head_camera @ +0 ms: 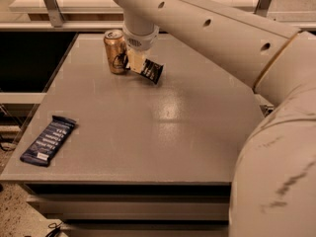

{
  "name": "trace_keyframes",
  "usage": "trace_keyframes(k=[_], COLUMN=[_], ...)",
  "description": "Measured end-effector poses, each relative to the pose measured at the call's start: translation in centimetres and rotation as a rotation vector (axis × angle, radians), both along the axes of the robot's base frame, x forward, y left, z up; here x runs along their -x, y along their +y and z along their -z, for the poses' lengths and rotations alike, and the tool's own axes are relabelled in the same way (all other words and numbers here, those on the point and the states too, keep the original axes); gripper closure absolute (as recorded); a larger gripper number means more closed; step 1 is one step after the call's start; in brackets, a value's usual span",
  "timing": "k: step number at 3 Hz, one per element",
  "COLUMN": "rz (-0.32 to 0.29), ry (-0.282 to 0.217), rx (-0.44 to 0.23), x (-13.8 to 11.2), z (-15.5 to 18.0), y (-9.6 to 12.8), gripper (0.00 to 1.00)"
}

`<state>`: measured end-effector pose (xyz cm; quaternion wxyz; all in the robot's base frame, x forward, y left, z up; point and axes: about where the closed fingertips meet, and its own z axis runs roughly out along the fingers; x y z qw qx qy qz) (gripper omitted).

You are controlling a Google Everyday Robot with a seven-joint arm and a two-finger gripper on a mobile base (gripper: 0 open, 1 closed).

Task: Move rxbar chocolate near orange can

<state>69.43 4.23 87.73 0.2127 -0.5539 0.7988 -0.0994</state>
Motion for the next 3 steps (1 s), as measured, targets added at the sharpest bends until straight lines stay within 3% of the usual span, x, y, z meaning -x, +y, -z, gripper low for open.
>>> trace_keyframes(k=[1,3], rz=[0.006,-0.003], ry=[0.007,0.014], rx=[-0.003,-0.004], x=[-0.35,-0.92], z=[0.09,-0.05], y=[-0.15,0.22], gripper=[0.82,0.36])
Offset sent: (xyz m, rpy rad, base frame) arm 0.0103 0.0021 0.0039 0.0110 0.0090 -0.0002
